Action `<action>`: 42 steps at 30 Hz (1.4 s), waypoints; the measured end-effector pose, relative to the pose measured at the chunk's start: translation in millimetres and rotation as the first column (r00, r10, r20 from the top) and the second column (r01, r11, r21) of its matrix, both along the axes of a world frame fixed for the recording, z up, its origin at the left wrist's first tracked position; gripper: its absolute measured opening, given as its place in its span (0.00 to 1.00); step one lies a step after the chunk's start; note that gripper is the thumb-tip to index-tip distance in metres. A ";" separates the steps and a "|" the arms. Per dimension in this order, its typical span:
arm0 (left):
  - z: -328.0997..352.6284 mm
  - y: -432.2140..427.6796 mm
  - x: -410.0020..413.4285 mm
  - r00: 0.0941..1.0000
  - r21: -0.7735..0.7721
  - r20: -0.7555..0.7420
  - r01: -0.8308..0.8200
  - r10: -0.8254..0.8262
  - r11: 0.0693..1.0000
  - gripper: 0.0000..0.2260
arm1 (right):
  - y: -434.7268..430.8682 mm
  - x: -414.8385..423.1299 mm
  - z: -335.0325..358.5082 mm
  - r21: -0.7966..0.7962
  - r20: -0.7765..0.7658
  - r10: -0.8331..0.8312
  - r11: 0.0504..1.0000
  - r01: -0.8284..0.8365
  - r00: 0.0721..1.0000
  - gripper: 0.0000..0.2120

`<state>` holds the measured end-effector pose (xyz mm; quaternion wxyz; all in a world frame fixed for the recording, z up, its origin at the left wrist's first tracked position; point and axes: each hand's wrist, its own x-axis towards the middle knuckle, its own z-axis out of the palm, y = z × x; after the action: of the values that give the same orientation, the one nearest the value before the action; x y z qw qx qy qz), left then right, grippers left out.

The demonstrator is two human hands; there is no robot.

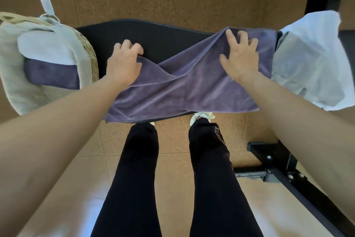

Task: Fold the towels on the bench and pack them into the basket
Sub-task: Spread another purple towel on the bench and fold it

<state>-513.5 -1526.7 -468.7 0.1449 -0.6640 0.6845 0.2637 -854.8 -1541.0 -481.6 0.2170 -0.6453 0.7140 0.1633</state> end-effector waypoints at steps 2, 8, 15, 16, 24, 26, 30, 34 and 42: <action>-1.2 -3.5 7.3 1.000 0.009 -0.022 0.023 -0.023 1.000 0.09 | -2.6 1.0 0.0 0.012 -0.011 -0.007 1.000 0.007 1.000 0.32; -0.2 -23.8 26.6 0.949 -0.212 -0.032 -0.315 0.315 0.925 0.07 | -7.6 10.3 1.2 0.056 -0.021 -0.063 0.996 0.064 0.998 0.32; -14.0 -51.7 42.8 0.761 -0.258 -0.182 -0.647 0.622 0.717 0.14 | -7.3 13.1 3.0 0.085 -0.042 -0.083 0.993 0.086 0.996 0.35; -13.5 -47.3 38.7 0.770 -0.257 -0.227 -0.638 0.596 0.726 0.17 | -6.6 14.7 3.4 0.087 -0.051 -0.078 0.993 0.082 0.996 0.36; -27.7 17.6 12.0 0.971 -0.048 -0.026 -0.241 0.239 0.969 0.30 | 2.9 27.0 1.2 0.082 0.051 -0.017 0.997 0.013 0.999 0.38; -28.7 7.0 13.7 0.976 -0.023 0.008 -0.218 0.219 0.976 0.32 | -2.8 28.8 -1.2 0.117 0.051 -0.046 0.992 0.040 0.998 0.38; -25.7 -24.5 20.6 0.966 0.004 0.068 -0.249 0.249 0.968 0.33 | -17.8 32.8 -3.4 0.158 0.010 -0.052 0.986 0.050 0.999 0.38; -18.0 -46.1 18.1 0.954 0.050 0.146 -0.273 0.264 0.961 0.35 | -20.8 31.5 -3.5 0.158 0.022 -0.064 0.986 0.060 0.998 0.37; 1.6 63.8 -36.8 0.999 -0.146 -0.036 -0.016 0.011 0.989 0.32 | 66.0 3.4 15.1 -0.150 0.088 -0.083 0.984 0.095 0.993 0.35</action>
<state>-550.3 -1462.9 -467.2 0.0820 -0.6726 0.7000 0.2257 -851.4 -1475.0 -466.5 0.2023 -0.6336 0.7433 0.0715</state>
